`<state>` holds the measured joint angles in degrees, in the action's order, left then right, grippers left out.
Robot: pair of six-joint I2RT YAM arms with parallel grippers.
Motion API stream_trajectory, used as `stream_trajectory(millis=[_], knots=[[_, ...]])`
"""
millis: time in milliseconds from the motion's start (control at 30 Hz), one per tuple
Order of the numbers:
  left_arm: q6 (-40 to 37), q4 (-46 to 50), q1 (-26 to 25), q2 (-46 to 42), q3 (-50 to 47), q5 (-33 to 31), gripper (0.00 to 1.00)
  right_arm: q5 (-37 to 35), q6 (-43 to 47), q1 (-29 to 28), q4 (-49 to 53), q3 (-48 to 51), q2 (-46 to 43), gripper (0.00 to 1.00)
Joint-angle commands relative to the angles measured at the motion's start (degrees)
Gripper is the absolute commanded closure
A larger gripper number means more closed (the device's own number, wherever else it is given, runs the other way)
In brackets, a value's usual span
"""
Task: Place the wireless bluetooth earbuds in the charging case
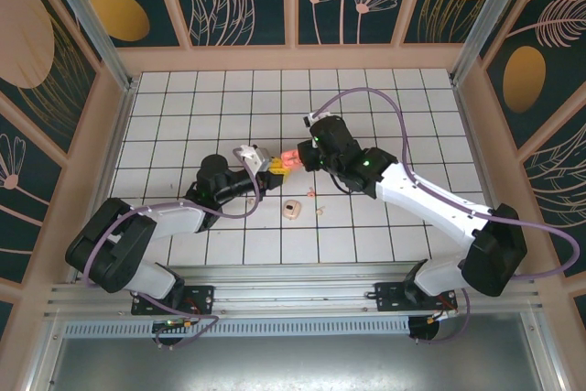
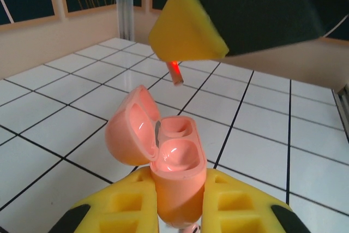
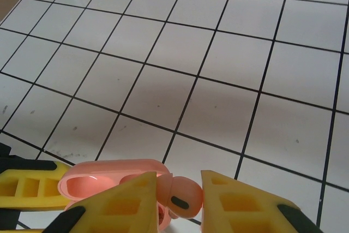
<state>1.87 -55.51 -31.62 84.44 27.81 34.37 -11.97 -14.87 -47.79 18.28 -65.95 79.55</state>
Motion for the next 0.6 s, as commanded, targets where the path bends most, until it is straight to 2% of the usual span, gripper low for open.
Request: stream_trajectory(millis=[0, 567], knots=[[3.4, -5.6, -0.2, 0.1, 0.8, 1.3, 0.94, -0.1, 3.0, -1.0, -3.5, 0.8, -0.9, 0.78], [4.1, -6.0, -0.2, -1.2, 1.2, 0.6, 0.94, 0.1, 4.9, -2.4, -1.9, 1.0, -0.5, 0.78]])
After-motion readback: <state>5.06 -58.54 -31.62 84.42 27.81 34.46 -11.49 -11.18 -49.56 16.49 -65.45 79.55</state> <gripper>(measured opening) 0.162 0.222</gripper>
